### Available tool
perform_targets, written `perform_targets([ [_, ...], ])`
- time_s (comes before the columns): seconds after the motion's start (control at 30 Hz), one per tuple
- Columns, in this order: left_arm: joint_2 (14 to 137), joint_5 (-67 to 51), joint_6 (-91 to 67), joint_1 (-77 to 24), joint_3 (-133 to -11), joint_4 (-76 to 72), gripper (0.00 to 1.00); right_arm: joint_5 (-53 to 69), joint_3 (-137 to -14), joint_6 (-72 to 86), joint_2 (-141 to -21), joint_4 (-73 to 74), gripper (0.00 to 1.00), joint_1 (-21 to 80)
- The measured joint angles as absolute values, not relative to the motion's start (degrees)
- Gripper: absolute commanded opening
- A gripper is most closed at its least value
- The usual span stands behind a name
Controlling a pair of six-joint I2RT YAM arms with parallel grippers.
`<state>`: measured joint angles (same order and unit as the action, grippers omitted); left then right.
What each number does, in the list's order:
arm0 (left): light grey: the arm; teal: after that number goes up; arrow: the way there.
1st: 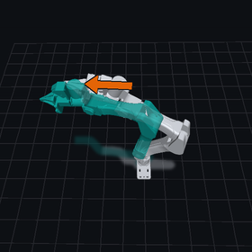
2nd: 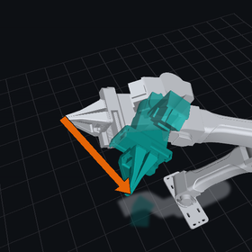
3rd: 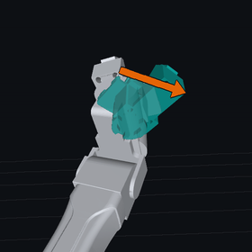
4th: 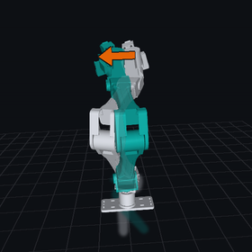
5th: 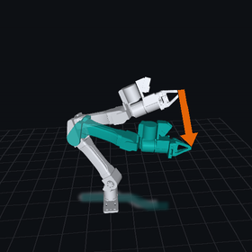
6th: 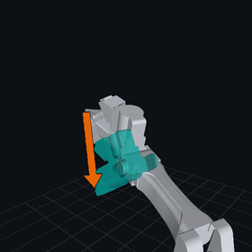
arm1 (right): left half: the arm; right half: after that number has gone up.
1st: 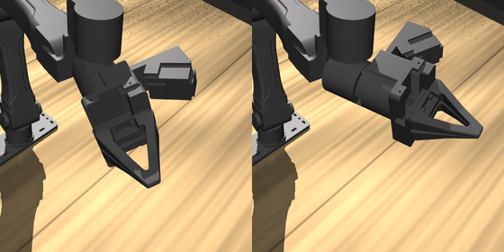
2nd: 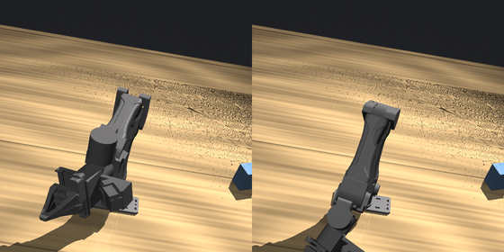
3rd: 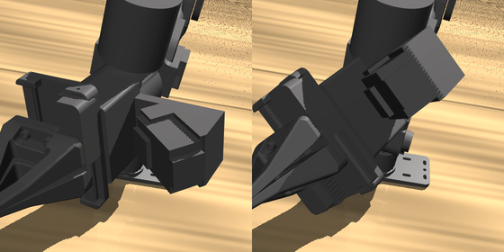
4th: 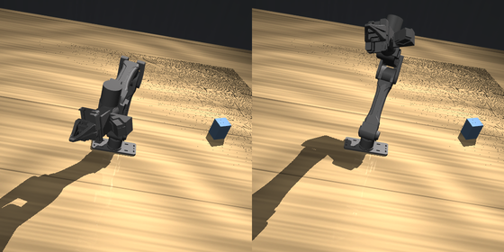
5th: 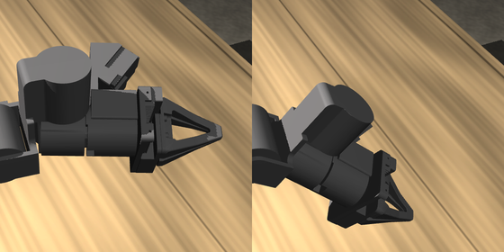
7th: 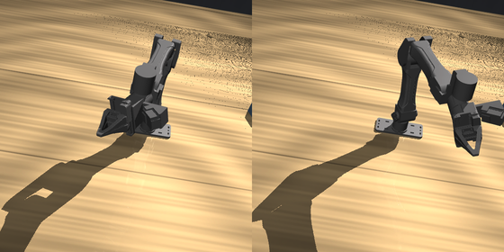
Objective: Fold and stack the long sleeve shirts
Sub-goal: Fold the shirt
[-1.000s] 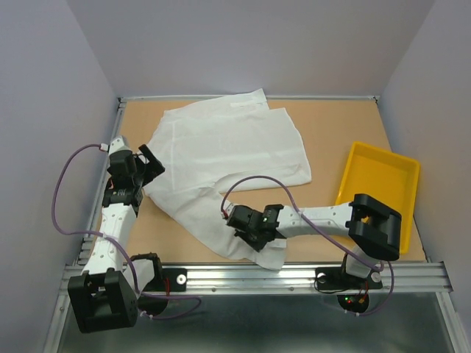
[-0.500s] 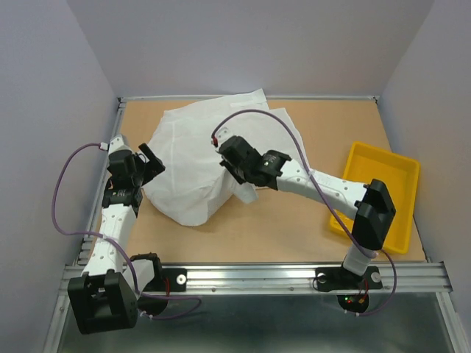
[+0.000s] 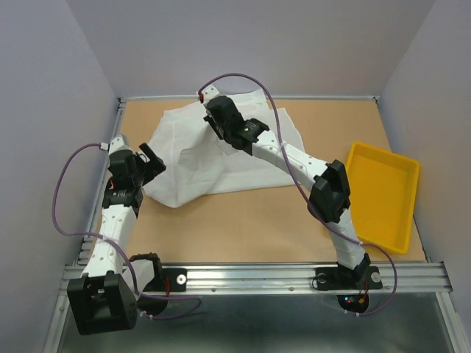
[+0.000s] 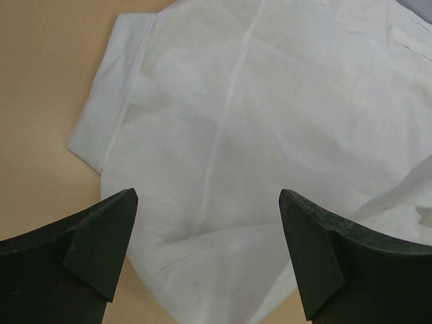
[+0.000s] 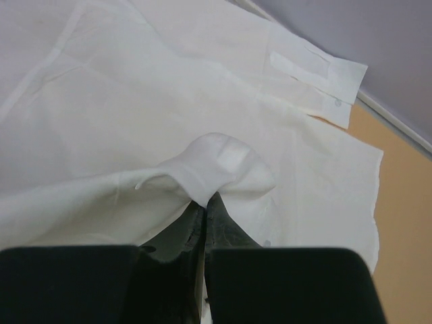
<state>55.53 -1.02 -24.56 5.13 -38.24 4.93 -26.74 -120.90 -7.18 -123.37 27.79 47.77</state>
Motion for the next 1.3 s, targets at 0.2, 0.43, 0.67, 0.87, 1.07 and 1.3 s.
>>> perform_targets([
  [0.2,55.35,-1.02,-24.69,4.47,-38.24,4.93,0.99,-26.79,-126.3,-8.82,-129.75,20.51,0.01,47.18],
  [0.43,55.33,-1.04,-24.8,4.1,-38.24,4.93,0.99,-27.55,-131.85,-9.93,-135.33,13.93,0.01,46.48],
  [0.67,55.33,-1.43,-24.93,3.73,-38.22,4.93,0.99,-29.45,-132.38,-9.39,-136.29,8.23,0.01,44.4],
  [0.87,55.37,-3.27,-24.86,2.44,-37.82,4.25,0.97,-29.32,-132.29,-9.02,-136.29,3.75,0.02,43.09],
  [1.07,56.25,-4.36,-24.84,1.8,-37.82,3.53,0.86,-26.44,-132.16,-8.12,-136.29,1.41,0.06,43.2],
  [1.3,62.33,-5.3,-26.0,1.8,-37.71,3.81,0.86,-24.71,-129.82,-7.73,-136.55,-0.12,0.06,43.2],
])
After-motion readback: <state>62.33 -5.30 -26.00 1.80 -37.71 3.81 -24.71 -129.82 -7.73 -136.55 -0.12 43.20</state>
